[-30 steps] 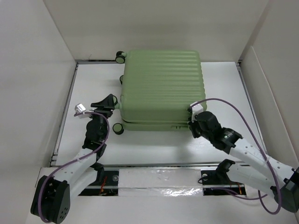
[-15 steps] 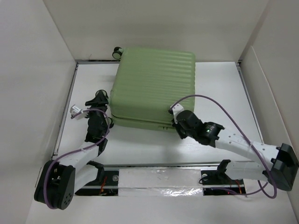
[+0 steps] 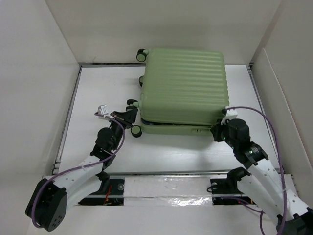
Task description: Pack the luggage
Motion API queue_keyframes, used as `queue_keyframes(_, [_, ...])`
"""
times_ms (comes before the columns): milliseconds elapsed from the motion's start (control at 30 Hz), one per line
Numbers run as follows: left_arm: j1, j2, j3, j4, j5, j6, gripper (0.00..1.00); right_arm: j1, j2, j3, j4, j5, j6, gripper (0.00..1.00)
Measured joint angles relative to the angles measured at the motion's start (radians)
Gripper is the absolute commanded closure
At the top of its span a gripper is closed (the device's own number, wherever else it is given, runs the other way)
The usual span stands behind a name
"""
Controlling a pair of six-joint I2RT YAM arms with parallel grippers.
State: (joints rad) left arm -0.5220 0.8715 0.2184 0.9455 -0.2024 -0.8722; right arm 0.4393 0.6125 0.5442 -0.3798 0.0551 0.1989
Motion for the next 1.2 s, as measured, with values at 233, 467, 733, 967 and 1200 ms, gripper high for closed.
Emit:
queue_keyframes(233, [0.0,-0.018,-0.035,-0.159,0.152,0.085,0.57,0.038,0.041,-0.052,0.076,-0.042,0.045,1.0])
queue_keyframes(467, [0.101,-0.121,-0.066,-0.274,0.168,0.066,0.01,0.254,0.135,-0.027,0.144,0.037,0.048,1.0])
queue_keyframes(733, [0.169,-0.074,0.018,-0.27,0.163,-0.008,0.01,0.15,-0.002,-0.072,0.072,-0.027,0.032,1.0])
queue_keyframes(967, [0.241,0.1,0.215,-0.281,0.158,-0.072,0.01,0.142,0.01,-0.072,0.079,-0.063,0.011,1.0])
queue_keyframes(1200, [0.28,0.32,0.326,-0.269,0.206,-0.125,0.02,0.142,0.022,-0.082,0.112,-0.097,0.001,1.0])
